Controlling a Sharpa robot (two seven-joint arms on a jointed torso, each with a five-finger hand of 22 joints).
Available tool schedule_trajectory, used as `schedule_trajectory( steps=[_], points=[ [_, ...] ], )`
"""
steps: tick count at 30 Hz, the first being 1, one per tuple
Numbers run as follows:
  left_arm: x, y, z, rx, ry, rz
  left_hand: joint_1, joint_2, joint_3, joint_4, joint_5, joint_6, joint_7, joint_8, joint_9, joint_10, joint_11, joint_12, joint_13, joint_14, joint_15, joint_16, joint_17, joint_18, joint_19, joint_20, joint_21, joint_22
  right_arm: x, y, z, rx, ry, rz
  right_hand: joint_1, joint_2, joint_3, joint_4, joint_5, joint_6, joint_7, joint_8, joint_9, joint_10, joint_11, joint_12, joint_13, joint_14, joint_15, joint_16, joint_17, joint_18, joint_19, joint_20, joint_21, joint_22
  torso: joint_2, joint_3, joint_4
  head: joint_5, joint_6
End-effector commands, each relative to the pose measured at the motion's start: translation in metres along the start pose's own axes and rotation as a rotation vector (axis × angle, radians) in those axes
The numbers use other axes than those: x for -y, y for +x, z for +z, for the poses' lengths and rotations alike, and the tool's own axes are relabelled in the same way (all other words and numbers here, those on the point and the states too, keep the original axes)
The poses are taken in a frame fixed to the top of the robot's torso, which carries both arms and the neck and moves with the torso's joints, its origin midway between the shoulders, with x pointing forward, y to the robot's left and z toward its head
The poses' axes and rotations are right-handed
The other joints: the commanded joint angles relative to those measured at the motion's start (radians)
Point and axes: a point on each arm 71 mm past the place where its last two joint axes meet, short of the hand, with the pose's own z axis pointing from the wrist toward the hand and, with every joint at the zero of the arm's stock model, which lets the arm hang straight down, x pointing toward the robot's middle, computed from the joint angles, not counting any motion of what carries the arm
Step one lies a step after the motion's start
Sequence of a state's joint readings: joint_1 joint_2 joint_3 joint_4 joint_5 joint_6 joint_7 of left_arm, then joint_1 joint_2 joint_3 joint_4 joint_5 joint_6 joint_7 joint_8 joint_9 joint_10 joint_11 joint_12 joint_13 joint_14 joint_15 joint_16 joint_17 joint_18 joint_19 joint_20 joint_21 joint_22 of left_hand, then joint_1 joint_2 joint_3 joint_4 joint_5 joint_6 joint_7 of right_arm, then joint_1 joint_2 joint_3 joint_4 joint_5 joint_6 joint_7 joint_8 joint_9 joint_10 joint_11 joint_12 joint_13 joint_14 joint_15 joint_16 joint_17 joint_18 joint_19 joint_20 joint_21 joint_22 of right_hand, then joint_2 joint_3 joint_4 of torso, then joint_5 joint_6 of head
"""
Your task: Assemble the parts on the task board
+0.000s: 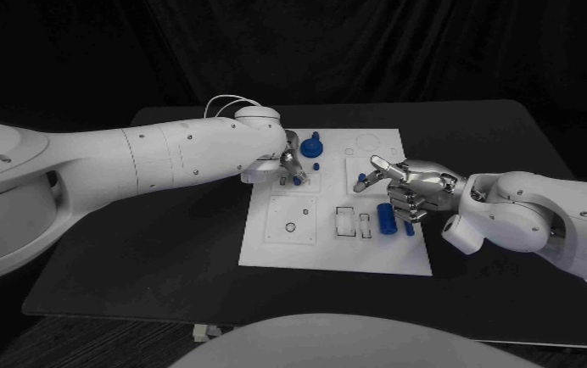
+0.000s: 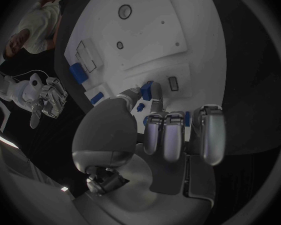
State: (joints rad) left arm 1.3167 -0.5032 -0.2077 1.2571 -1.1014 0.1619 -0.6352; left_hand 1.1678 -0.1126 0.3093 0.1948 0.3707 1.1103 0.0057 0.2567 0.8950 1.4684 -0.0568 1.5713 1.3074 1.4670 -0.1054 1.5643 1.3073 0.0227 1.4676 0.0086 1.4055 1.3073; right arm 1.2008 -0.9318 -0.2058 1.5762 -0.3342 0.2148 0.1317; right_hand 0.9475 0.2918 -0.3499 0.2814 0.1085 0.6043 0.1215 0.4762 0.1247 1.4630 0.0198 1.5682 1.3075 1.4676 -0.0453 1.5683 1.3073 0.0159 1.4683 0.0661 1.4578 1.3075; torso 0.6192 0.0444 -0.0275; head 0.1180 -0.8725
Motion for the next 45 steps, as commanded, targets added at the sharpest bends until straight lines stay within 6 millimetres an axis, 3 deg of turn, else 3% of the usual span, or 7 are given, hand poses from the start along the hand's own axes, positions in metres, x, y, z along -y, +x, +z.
schedule_trajectory(
  steps=[1,9,17,19,30,37,45],
  points=[
    [0.0000,0.0076,0.0021,-0.032,0.000,0.008,-0.003,0.003,0.001,0.005,0.001,0.003,0.000,-0.003,0.000,0.102,-0.006,0.000,0.263,0.104,-0.004,0.007,0.263,0.014,0.045,-0.005,-0.006,0.211,0.0014,0.0016,0.0000,-0.013,0.012,0.002,-0.001,-0.001,0.006,0.000,0.006,-0.004,0.001,0.004,-0.001,0.108,0.007,0.003,0.263,0.096,0.009,-0.006,0.241,0.020,0.021,0.008,-0.006,0.209,0.000,-0.0001,-0.0002,0.000,0.000],
    [-0.0005,0.0079,0.0027,-0.038,-0.005,0.012,-0.009,0.002,-0.002,0.008,0.000,0.000,0.003,-0.010,-0.002,0.102,-0.005,0.000,0.263,0.104,-0.004,0.007,0.263,0.016,0.042,-0.005,-0.019,0.207,0.0016,0.0017,-0.0002,-0.014,0.012,0.002,-0.001,-0.001,0.006,-0.001,0.007,-0.004,0.001,0.004,-0.002,0.108,0.007,0.003,0.263,0.096,0.009,-0.006,0.241,0.020,0.021,0.008,-0.006,0.209,0.000,0.0002,0.0002,-0.001,0.000],
    [-0.0015,0.0083,0.0029,-0.041,-0.012,0.019,-0.108,0.006,-0.120,0.090,-0.301,0.004,0.017,-0.042,-0.003,0.102,0.007,0.000,0.263,0.104,0.006,0.007,0.263,0.021,0.037,0.004,-0.050,0.199,0.0017,0.0018,-0.0002,-0.016,0.013,0.003,0.000,-0.001,0.007,-0.001,0.007,-0.004,0.001,0.004,-0.002,0.108,0.007,0.003,0.263,0.096,0.009,-0.006,0.243,0.021,0.021,0.008,-0.006,0.209,0.000,0.0004,0.0001,0.000,0.000],
    [-0.0023,0.0078,0.0030,-0.034,-0.017,0.028,-0.117,0.010,-0.136,0.094,-0.311,0.001,0.019,-0.047,-0.003,0.102,0.009,0.000,0.263,0.104,0.007,0.007,0.263,0.022,0.036,0.005,-0.056,0.197,0.0017,0.0021,-0.0002,-0.018,0.013,0.003,0.000,-0.001,0.007,-0.001,0.007,-0.004,0.001,0.004,-0.002,0.108,0.007,0.003,0.263,0.096,0.009,-0.006,0.243,0.021,0.021,0.008,-0.006,0.209,0.000,0.0004,-0.0002,0.001,0.000],
    [-0.0042,0.0067,0.0037,-0.019,-0.017,0.032,-0.156,0.038,-0.190,0.097,-0.308,-0.012,0.024,-0.065,0.001,0.102,0.014,0.000,0.263,0.104,0.011,0.007,0.263,0.025,0.034,0.009,-0.073,0.193,0.0021,0.0023,-0.0004,-0.021,0.014,0.004,0.000,-0.001,0.008,-0.001,0.008,-0.005,0.001,0.005,-0.002,0.108,0.007,0.003,0.263,0.097,0.009,-0.006,0.243,0.020,0.021,0.008,-0.006,0.209,0.000,0.0003,0.0000,0.000,0.000],
    [-0.0052,0.0063,0.0039,-0.014,-0.012,0.029,-0.123,0.069,-0.206,0.093,-0.217,-0.018,0.024,-0.070,0.013,0.102,0.015,0.000,0.263,0.104,0.013,0.007,0.263,0.026,0.035,0.011,-0.082,0.192,0.0025,0.0027,-0.0001,-0.026,0.017,0.005,0.000,-0.001,0.009,-0.001,0.008,-0.005,0.001,0.005,-0.002,0.108,0.007,0.003,0.263,0.096,0.009,-0.006,0.242,0.020,0.021,0.008,-0.006,0.209,0.000,-0.0001,0.0002,0.000,0.000],
    [-0.0062,0.0056,0.0041,-0.008,0.005,0.009,-0.114,0.081,-0.207,0.094,-0.196,-0.017,0.024,-0.073,0.014,0.102,0.014,0.000,0.263,0.104,0.013,0.007,0.263,0.027,0.033,0.011,-0.090,0.190,0.0032,0.0029,-0.0001,-0.028,0.019,0.006,0.000,-0.001,0.009,-0.001,0.008,-0.005,0.001,0.005,-0.002,0.108,0.007,0.003,0.263,0.096,0.009,-0.006,0.242,0.020,0.021,0.008,-0.006,0.209,0.000,-0.0002,-0.0002,0.001,0.000]
  ],
)
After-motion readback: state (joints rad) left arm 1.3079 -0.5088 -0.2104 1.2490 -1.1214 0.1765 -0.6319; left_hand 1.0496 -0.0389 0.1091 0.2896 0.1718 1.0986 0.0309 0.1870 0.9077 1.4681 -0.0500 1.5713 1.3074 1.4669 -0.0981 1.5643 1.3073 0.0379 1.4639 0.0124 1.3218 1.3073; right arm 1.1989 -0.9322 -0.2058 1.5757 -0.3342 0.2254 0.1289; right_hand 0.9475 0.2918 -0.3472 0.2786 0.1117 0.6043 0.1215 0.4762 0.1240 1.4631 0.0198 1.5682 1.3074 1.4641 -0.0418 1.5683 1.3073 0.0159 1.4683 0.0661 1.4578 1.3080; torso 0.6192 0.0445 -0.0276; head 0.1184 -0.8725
